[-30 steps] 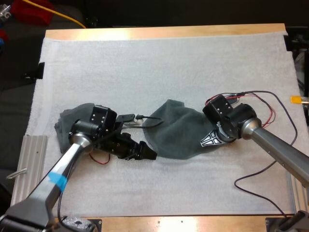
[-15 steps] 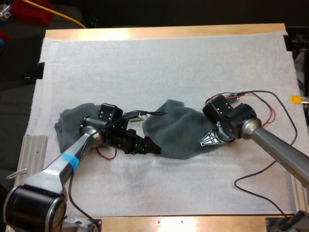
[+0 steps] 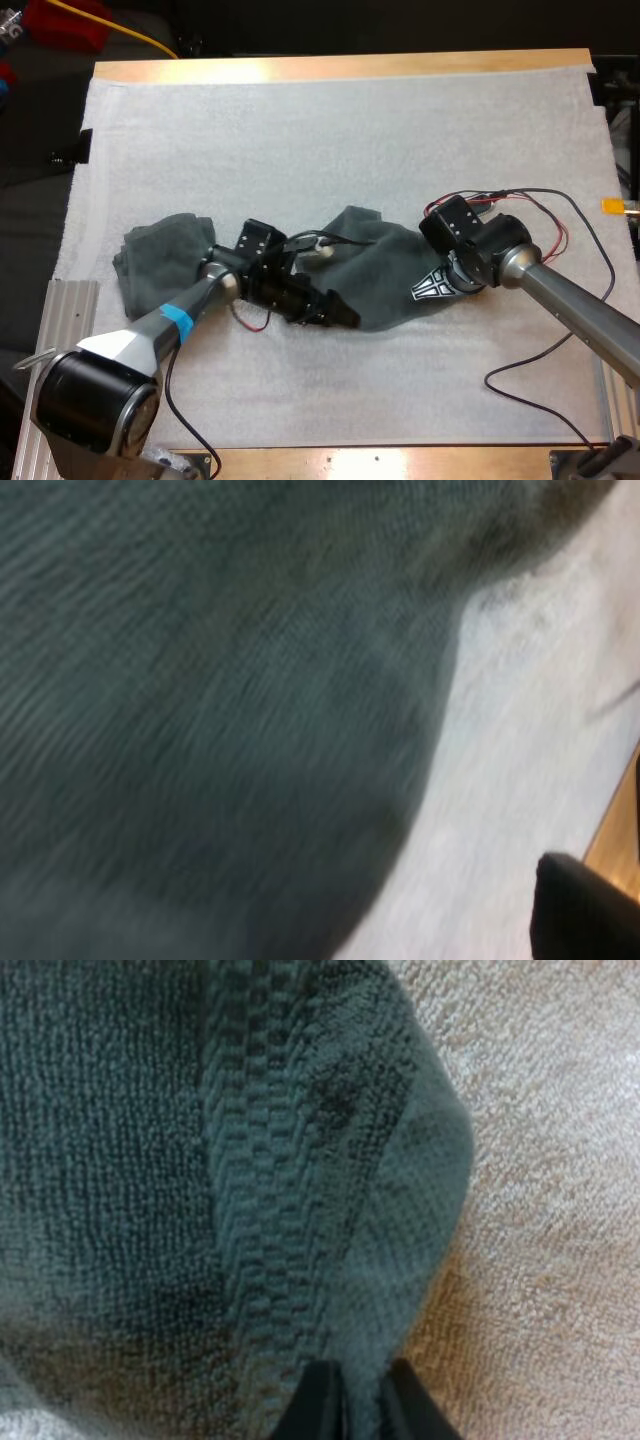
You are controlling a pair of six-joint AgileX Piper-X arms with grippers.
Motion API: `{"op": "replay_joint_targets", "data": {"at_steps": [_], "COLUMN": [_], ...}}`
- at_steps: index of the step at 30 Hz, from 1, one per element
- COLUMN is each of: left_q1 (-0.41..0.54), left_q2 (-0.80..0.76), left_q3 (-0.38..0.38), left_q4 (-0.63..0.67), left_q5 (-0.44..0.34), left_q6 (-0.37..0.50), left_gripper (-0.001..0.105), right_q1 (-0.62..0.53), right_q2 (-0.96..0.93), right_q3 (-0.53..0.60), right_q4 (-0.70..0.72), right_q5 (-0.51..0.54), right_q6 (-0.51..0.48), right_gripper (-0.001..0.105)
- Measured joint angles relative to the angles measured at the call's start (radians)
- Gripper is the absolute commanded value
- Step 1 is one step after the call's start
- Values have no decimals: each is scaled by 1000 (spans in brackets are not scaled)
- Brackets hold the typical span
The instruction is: Pick towel from pile, fold and stack
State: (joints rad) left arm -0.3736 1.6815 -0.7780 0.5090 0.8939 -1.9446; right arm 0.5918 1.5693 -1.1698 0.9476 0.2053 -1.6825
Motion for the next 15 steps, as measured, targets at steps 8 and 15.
{"op": "replay_joint_targets", "data": {"at_steps": [8, 15], "left_q1": [-37, -45], "left_q2": [0, 0], "left_q3": [-5, -5], "left_q4": [-46, -46], "left_q5": [-42, 95], "left_q6": [-17, -28], "left_gripper": [68, 57], "right_q1": [0, 0], "right_q2": [0, 0], "right_q3": [0, 0], "right_q4": [0, -3], "right_q5": [0, -1], "right_q6": [0, 0], "right_gripper": [2, 2]}}
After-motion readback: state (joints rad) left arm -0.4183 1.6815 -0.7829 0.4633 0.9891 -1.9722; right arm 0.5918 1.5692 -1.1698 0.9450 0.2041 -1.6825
